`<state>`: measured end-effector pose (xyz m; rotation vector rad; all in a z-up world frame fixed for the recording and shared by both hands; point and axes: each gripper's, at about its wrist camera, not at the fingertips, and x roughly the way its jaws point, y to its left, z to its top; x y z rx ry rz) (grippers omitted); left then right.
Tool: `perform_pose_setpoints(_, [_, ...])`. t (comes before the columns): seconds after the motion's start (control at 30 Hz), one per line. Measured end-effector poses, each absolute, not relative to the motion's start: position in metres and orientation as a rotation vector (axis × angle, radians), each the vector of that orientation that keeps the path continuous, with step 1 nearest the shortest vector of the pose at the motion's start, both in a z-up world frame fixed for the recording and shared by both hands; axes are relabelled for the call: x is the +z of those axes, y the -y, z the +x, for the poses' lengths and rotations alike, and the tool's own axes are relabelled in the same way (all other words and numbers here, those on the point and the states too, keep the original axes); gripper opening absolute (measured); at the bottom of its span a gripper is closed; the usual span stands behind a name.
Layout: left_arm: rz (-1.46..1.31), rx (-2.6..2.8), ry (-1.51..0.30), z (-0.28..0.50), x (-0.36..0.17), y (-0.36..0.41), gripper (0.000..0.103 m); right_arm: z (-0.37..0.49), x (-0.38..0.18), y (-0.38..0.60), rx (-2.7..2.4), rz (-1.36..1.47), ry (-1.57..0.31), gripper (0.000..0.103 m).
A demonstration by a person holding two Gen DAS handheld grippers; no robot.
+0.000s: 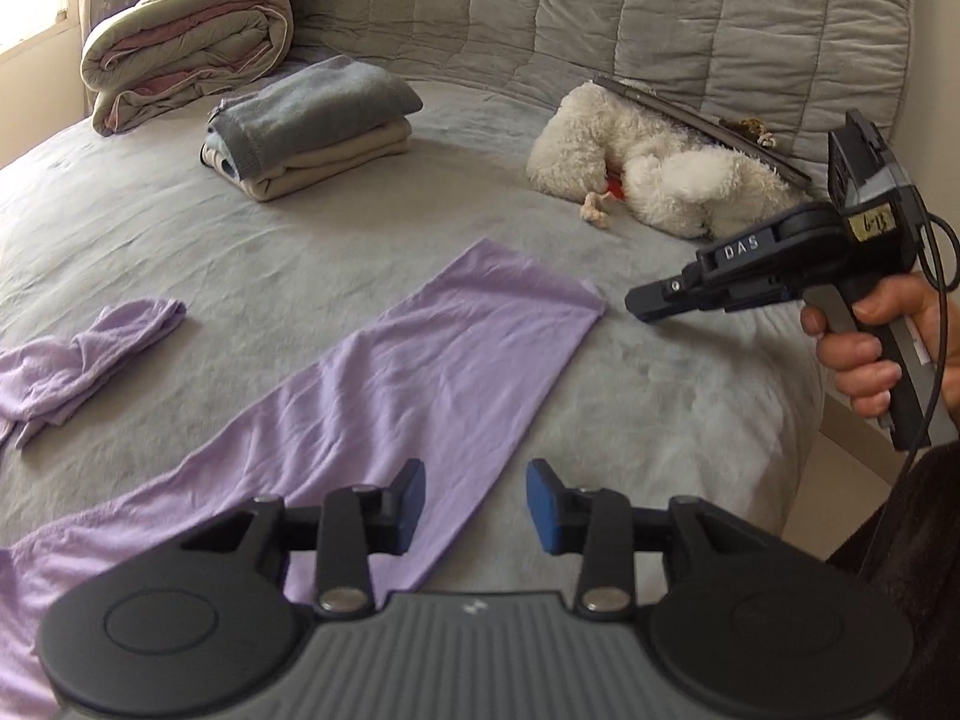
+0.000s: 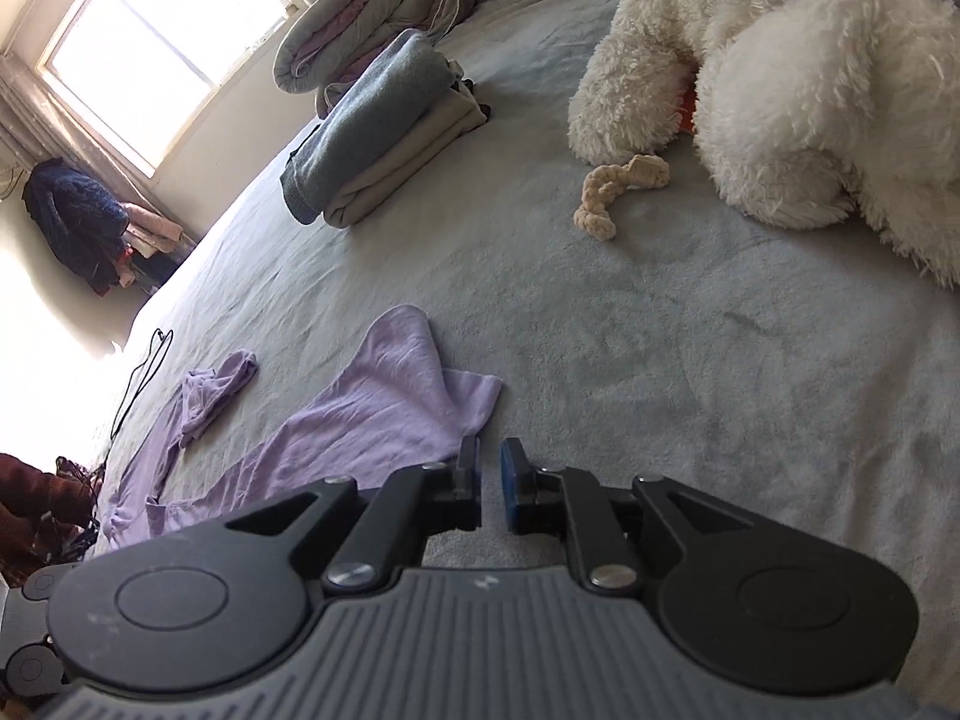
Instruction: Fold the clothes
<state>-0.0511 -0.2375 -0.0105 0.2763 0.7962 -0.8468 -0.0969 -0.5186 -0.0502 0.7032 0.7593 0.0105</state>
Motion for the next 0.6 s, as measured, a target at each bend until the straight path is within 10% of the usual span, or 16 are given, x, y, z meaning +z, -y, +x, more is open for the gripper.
perform_pose_setpoints(0.6, [0.112, -0.759, -0.872, 0.046, -0.017, 0.363, 0.052, -0.074, -0.051, 0.511, -0.001, 0.659, -0.721, 0.027])
